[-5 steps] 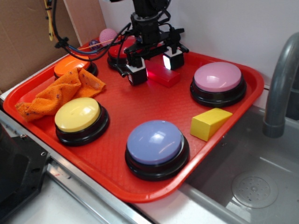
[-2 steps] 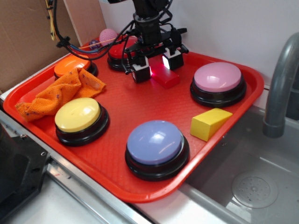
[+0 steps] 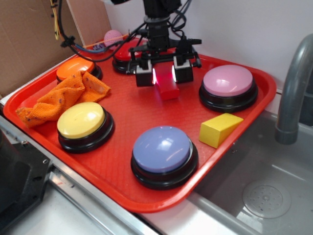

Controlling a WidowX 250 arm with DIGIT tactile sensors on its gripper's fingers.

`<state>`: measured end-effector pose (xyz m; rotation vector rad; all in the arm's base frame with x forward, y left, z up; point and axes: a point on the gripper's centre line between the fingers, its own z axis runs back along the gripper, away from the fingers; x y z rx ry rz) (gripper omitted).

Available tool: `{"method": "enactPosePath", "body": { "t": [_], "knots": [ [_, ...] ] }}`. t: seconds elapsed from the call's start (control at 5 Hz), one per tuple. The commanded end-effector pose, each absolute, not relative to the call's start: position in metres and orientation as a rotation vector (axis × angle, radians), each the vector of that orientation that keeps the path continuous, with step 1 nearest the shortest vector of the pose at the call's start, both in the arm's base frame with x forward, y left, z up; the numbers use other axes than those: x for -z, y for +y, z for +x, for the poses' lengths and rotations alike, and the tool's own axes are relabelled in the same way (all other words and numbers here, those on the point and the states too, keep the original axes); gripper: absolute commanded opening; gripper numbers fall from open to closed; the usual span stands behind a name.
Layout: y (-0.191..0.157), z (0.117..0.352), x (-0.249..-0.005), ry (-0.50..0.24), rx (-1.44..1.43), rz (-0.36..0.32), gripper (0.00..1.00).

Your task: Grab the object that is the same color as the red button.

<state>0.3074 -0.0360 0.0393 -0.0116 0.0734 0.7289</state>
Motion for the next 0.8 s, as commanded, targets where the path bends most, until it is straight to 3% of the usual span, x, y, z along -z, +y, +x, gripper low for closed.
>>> {"method": "enactPosePath", "body": {
  "t": [0.0, 0.4, 0.6],
  "knots": [
    [-0.051, 0.268, -0.120, 0.058, -0.204, -0.001, 0.00],
    [-0.034, 0.204, -0.140, 0.056, -0.064, -0.001, 0.00],
    [-0.029, 0.199, -0.139, 0.084, -0.122, 0.002, 0.00]
  ]
}}
